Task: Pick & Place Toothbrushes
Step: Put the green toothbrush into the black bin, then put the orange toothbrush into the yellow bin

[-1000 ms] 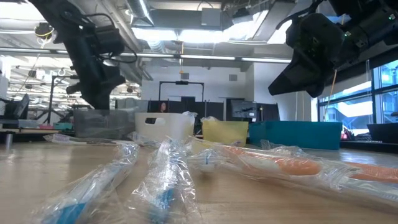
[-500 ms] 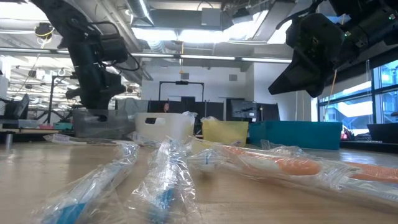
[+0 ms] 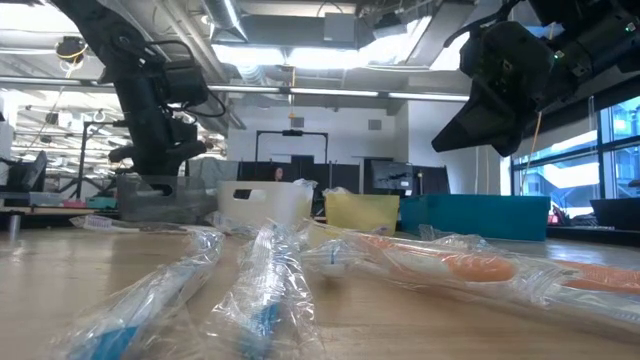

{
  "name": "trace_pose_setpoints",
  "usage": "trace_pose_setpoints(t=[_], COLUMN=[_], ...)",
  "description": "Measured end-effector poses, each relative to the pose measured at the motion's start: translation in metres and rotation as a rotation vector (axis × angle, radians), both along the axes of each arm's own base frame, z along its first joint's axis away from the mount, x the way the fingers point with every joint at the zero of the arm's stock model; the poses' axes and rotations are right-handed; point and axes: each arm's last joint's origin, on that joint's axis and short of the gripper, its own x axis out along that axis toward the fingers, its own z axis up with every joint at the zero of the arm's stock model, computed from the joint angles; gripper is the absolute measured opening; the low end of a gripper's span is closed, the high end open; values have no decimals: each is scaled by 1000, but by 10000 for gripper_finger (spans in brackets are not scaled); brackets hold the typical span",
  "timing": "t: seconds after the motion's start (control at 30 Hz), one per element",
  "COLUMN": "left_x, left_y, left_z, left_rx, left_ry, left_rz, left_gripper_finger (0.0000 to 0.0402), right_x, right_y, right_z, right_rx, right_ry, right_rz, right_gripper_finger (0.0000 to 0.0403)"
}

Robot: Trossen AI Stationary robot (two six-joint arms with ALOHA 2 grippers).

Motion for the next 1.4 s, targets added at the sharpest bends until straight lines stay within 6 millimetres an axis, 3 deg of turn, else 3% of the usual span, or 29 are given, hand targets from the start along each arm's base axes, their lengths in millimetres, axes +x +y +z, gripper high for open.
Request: trace_pose_setpoints(t=[0.87, 1.4], left_x=[1, 4], left_y=[-1, 0], left_z=[0, 6], left_rx=[-14, -37], left_ry=[-6, -35], left_rz=[-37, -47], left_gripper_finger=[49, 190], right_x=[1, 1], right_y=[1, 1], right_z=[2, 2], right_rx=[5, 2], right_ry=[-19, -22], right_rz=[15, 17], right_gripper_finger=[20, 20])
